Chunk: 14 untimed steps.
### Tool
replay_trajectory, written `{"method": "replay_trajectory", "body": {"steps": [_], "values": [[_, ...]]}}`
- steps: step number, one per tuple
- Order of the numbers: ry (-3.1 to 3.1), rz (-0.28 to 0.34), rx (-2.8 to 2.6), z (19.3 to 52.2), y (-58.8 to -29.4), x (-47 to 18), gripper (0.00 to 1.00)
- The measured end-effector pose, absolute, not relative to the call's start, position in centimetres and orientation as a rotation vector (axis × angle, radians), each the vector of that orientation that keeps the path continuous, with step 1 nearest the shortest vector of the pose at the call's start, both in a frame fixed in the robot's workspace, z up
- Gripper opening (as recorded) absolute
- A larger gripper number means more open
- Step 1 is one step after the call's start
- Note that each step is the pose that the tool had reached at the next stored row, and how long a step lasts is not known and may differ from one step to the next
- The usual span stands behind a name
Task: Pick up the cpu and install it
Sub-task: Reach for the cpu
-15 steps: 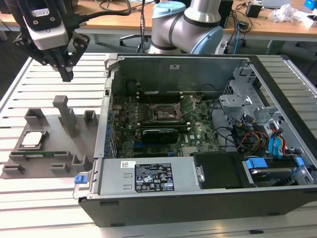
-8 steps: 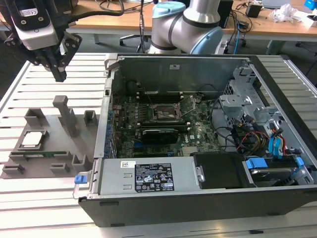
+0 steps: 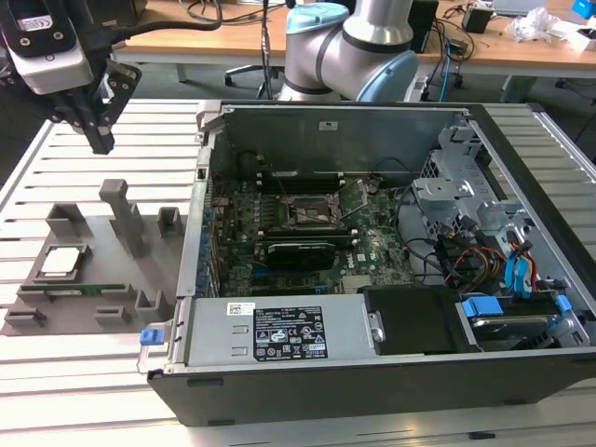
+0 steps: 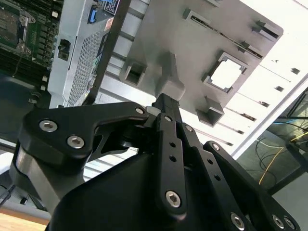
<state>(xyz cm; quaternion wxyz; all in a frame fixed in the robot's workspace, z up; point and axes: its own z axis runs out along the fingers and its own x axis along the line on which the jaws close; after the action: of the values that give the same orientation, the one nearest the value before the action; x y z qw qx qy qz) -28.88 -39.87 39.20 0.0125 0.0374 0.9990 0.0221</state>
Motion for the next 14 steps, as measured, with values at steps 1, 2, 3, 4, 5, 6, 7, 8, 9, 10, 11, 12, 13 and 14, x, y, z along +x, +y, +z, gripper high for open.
{"method": "replay_trajectory", "body": {"steps": [1, 2, 3, 4, 5, 6, 7, 8, 9, 10, 11, 12, 13, 14], "values": [[3.114, 0.069, 0.117, 39.2, -39.9, -29.1, 0.11], [3.114, 0.069, 0.116, 39.2, -39.9, -29.3, 0.11], [3.114, 0.069, 0.116, 39.2, -39.9, -29.4, 0.11], [3.114, 0.069, 0.117, 39.2, -39.9, -29.6, 0.11], [3.114, 0.069, 0.117, 39.2, -39.9, -29.8, 0.11], [3.114, 0.069, 0.117, 39.1, -39.9, -29.9, 0.11], [3.114, 0.069, 0.117, 39.1, -39.9, -30.1, 0.11], [3.114, 0.069, 0.117, 39.1, -39.9, -30.4, 0.11], [3.114, 0.069, 0.117, 39.1, -39.9, -30.7, 0.11], [3.114, 0.069, 0.117, 39.1, -39.9, -30.9, 0.11], [3.114, 0.069, 0.117, 39.0, -39.9, -31.2, 0.11], [3.114, 0.069, 0.117, 38.9, -39.9, -31.6, 0.11], [3.113, 0.069, 0.117, 38.6, -39.8, -32.0, 0.11], [3.114, 0.069, 0.117, 38.2, -39.8, -32.7, 0.11]]}}
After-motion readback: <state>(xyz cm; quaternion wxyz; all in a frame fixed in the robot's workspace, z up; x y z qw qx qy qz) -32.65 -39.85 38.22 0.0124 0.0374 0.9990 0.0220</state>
